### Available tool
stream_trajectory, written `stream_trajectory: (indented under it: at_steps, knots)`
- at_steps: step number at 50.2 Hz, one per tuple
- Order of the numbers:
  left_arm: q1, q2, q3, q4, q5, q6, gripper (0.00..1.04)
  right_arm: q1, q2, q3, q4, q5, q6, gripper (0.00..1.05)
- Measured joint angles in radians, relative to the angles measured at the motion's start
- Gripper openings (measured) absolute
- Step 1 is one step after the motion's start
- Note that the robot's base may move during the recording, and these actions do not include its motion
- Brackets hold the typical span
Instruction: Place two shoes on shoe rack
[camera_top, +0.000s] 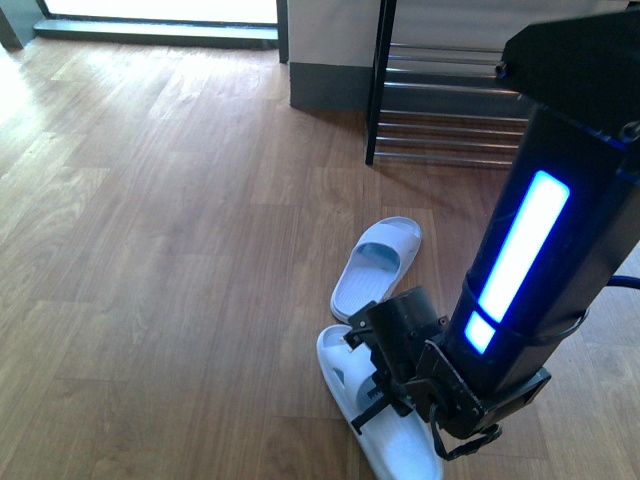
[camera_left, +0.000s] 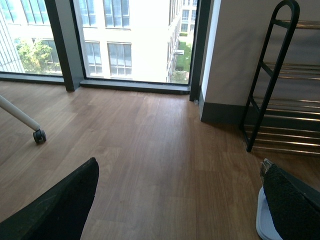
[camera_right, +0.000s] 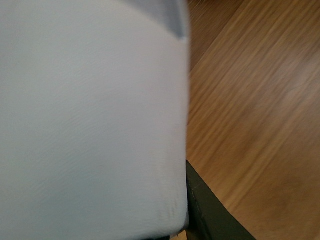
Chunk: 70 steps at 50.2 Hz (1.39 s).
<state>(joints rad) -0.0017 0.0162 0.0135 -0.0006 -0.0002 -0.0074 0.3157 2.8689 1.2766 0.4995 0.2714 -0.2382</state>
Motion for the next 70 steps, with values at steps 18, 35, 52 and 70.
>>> stream_trajectory:
  at_steps: [18, 35, 52, 70]
  knots:
    - [0.000, 0.000, 0.000, 0.000, 0.000, 0.000, 0.95, -0.242, -0.409, -0.131, 0.064, -0.002, -0.298, 0.02]
    - [0.000, 0.000, 0.000, 0.000, 0.000, 0.000, 0.95, -0.494, -0.973, -0.491, 0.118, -0.222, -0.325, 0.02]
    - [0.000, 0.000, 0.000, 0.000, 0.000, 0.000, 0.95, -0.713, -1.676, -0.868, -0.008, -0.494, -0.216, 0.02]
    - [0.000, 0.000, 0.000, 0.000, 0.000, 0.000, 0.95, -0.772, -2.278, -1.155, -0.235, -0.623, -0.039, 0.02]
